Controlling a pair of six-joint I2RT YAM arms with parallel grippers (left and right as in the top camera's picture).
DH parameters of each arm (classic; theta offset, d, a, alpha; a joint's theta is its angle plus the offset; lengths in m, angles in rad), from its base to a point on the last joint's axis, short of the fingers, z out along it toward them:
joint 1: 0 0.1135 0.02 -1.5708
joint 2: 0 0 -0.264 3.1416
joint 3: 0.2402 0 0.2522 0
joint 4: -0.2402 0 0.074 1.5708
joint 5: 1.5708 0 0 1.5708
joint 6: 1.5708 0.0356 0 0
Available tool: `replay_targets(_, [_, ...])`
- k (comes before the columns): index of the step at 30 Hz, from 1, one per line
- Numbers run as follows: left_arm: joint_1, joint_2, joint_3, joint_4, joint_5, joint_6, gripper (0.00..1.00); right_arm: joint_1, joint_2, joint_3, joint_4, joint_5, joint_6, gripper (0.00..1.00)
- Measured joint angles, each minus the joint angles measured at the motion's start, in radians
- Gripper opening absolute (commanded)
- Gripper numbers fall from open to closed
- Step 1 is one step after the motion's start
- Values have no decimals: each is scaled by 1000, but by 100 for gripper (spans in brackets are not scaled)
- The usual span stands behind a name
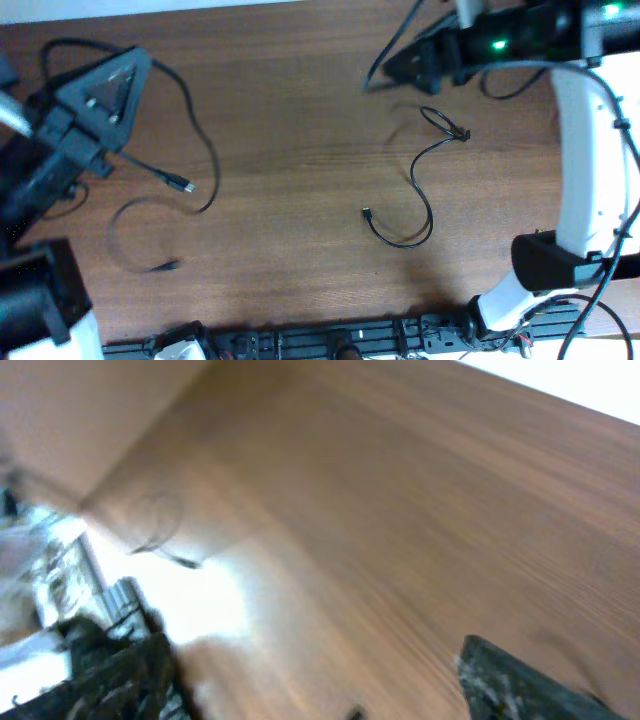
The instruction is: Untangle cables
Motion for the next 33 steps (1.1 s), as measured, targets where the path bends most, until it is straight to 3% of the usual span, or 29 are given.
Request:
replay_targets(5, [-116, 76, 0, 14, 6, -2, 2, 167, 0, 0, 87, -38, -51, 75])
replay_targets(8, [-208, 121, 0, 103, 1, -7, 2, 251, 0, 0, 177, -49, -58, 75])
replay_targets(10, [-259, 149, 0, 157, -8, -16, 2, 298, 0, 0, 217, -55, -60, 69])
replay_targets(11, [-280, 161, 0, 189, -17, -20, 2, 313, 0, 0, 233, -55, -62, 45])
replay_targets(12, [-297, 169, 0, 214, -26, -31, 2, 329, 0, 0, 248, -57, -63, 14])
replay_targets(13, [-304, 174, 0, 230, -31, -39, 2, 338, 0, 0, 255, -58, -72, 4])
replay_targets(17, [-312, 179, 0, 273, -48, -64, 4, 352, 0, 0, 262, -62, -73, 4])
replay_targets(19, [-312, 179, 0, 273, -51, -65, 11, 352, 0, 0, 261, -63, -74, 4])
replay_targets(21, [-312, 179, 0, 273, -51, -70, 23, 349, 0, 0, 262, -62, -72, 4])
replay_targets(22, [-312, 179, 0, 274, -51, -72, 45, 348, 0, 0, 262, -55, -71, 4])
replay_targets(23, [-312, 179, 0, 275, -49, -74, 50, 344, 0, 0, 262, -43, -67, 4])
replay_targets(27, [-312, 179, 0, 276, -19, -84, 50, 296, 0, 0, 265, 58, -19, 4])
replay_targets(33, [-312, 179, 0, 277, 77, -85, 50, 87, 0, 0, 318, 212, 82, 4])
